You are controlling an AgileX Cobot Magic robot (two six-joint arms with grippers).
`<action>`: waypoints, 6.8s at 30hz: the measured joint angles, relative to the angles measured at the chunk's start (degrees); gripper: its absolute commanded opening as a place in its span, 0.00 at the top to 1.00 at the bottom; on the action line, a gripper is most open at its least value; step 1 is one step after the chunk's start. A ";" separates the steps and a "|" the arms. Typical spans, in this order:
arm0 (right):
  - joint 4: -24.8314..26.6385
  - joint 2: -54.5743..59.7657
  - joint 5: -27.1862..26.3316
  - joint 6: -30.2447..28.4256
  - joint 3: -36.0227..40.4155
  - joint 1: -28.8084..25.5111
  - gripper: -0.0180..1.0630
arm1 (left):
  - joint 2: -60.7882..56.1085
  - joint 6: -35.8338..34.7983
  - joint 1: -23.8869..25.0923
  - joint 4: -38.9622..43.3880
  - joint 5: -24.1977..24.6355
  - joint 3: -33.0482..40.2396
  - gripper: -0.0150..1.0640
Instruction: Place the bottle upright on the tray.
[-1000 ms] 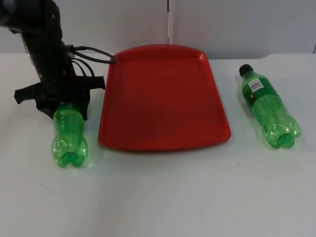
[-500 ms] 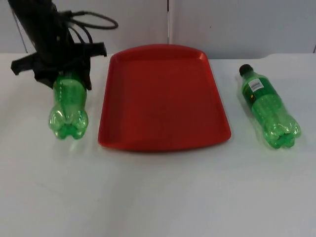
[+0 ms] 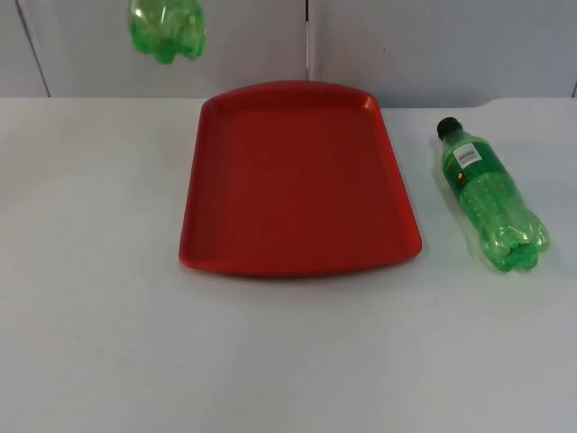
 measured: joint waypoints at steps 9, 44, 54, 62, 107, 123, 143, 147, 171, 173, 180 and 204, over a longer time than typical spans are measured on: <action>0.00 0.00 0.00 0.00 0.00 0.00 0.01 | -1.16 6.51 -8.32 0.00 -17.37 0.23 0.99; 0.00 0.00 0.00 0.00 0.00 0.00 0.01 | 28.29 5.31 -14.45 10.85 -76.25 2.17 0.99; 0.00 0.00 0.00 0.00 0.00 0.00 0.01 | 36.47 1.24 -14.45 13.37 -82.55 2.17 0.99; 0.00 0.00 0.00 0.00 0.00 0.00 0.01 | 38.66 0.72 -14.45 13.46 -84.85 2.17 0.99; 0.00 0.00 0.00 0.00 0.00 0.00 0.01 | 40.94 0.36 -14.45 22.19 -89.45 2.17 0.21; 0.00 0.00 0.00 0.00 0.00 0.00 0.01 | 40.94 0.26 -14.45 22.33 -89.34 2.17 0.01; 0.00 0.00 0.00 0.00 0.00 0.00 0.01 | 35.50 0.26 -14.45 21.96 -69.95 2.17 0.01; 0.00 0.00 0.00 0.00 0.00 0.00 0.01 | 33.78 0.15 -14.45 21.58 -64.55 2.17 0.01; 0.00 0.00 0.00 0.00 0.00 0.00 0.01 | 9.55 0.28 -14.60 19.13 -62.24 31.27 0.01; 0.00 0.00 0.00 0.00 0.00 0.00 0.01 | 7.90 0.28 -14.60 19.13 -62.24 32.49 0.01; 0.00 0.00 0.00 0.00 0.00 0.00 0.01 | -0.79 0.28 -14.60 19.13 -60.13 39.30 0.01; 0.00 0.00 0.00 0.00 0.00 0.00 0.01 | -15.31 0.28 -14.60 19.28 -42.75 41.09 0.01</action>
